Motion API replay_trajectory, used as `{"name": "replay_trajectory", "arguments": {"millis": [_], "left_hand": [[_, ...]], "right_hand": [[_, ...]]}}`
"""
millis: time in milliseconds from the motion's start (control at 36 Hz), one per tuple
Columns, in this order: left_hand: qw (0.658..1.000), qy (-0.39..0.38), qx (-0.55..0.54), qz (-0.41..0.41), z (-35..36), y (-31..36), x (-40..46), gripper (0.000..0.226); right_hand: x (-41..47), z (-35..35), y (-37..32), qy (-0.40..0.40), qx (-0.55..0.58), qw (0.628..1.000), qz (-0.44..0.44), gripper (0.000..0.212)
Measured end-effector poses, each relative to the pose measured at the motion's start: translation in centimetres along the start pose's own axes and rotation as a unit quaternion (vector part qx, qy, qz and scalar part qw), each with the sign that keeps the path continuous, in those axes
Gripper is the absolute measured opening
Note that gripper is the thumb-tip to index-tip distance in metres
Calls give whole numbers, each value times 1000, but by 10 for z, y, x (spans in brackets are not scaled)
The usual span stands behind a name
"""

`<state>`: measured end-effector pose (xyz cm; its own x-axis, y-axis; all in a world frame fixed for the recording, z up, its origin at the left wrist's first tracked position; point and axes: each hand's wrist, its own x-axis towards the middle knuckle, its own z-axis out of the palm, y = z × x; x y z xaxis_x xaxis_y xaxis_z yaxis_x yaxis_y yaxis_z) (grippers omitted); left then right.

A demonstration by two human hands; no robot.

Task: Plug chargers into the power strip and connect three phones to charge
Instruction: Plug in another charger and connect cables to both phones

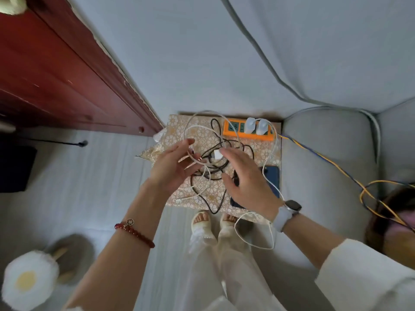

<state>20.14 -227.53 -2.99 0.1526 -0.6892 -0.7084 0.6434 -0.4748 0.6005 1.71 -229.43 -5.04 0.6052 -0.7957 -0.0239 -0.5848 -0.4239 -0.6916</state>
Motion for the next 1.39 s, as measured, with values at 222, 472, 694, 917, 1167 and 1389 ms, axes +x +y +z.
{"name": "replay_trajectory", "arguments": {"millis": [222,472,694,917,1167,1389], "left_hand": [[995,20,-72,63,-6,21,-5,18],[954,144,-251,72,-48,4,9,23],[933,-205,295,-25,19,-65,-21,60],[902,-151,400,55,10,-72,-26,20],[936,-63,-346,23,1,-18,-12,19],[889,-3,-455,59,-38,1,-15,25]], "right_hand": [[0,1,4,-105,47,993,16,13],[7,-46,21,120,125,977,121,13],[34,-39,-11,68,523,799,287,24],[40,-57,9,72,622,710,322,17],[-12,24,-18,-277,280,901,181,53],[-5,40,-23,-311,172,920,164,27]]}}
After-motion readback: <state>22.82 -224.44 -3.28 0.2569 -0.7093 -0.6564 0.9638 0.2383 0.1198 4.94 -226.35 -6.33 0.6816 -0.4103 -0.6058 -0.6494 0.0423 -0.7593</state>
